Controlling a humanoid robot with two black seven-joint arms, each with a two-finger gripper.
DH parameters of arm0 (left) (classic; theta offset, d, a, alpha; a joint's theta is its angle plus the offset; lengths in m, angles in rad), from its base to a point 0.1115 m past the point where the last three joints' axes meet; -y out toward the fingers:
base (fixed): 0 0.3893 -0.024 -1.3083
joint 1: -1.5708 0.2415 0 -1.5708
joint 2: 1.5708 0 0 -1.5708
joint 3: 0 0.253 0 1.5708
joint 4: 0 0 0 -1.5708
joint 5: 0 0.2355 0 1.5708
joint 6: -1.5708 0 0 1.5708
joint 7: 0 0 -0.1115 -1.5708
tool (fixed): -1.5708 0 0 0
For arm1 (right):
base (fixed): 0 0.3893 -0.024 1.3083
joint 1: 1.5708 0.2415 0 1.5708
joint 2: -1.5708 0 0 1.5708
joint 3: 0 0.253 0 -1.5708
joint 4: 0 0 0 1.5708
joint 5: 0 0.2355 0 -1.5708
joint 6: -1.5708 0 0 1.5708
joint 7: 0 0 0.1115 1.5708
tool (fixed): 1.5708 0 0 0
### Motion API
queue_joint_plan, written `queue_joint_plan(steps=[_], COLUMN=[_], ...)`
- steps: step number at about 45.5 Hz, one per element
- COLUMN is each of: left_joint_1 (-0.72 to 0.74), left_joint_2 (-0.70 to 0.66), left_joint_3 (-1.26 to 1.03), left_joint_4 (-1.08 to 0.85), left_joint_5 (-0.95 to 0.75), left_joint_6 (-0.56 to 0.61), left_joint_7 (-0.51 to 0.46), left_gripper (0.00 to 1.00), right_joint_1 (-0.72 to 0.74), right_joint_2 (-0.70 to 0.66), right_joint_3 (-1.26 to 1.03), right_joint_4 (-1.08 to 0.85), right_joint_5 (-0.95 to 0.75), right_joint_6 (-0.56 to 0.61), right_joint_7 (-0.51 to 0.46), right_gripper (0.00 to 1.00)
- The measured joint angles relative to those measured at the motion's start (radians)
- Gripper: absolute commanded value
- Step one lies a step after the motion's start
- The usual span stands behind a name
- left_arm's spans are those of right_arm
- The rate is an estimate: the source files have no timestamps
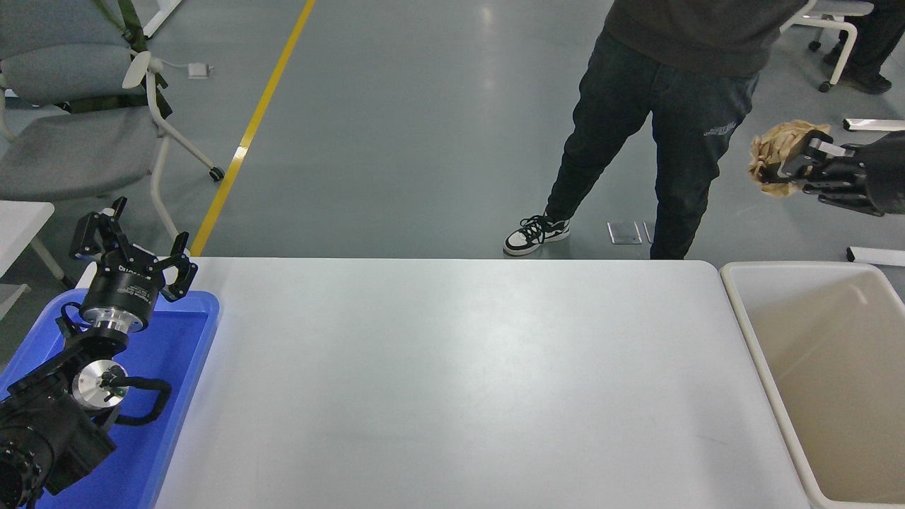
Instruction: Clean the table surface
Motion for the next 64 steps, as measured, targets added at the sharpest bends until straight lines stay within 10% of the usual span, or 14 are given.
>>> queue_joint_plan(steps=[27,64], left_joint_1=[0.0,0.001], left_joint_2=[0.0,0.0], left_joint_3=[0.0,0.0], left_joint_4=[0.0,0.0], left_joint_5=[0.0,0.0], left_joint_6=[0.0,0.0], left_joint_7=[0.0,0.0], left_gripper=[1.0,1.0], right_joint_1=[-0.246,-0.565], right_joint_2=[-0.01,0.56], right_joint_3=[-0.004,0.0], right_joint_4=[-0.501,-1.259], right_joint_5=[0.163,0.321], right_joint_6=[0.005,-0.106], right_joint_7=[0.15,0.307], right_gripper=[0.0,0.0])
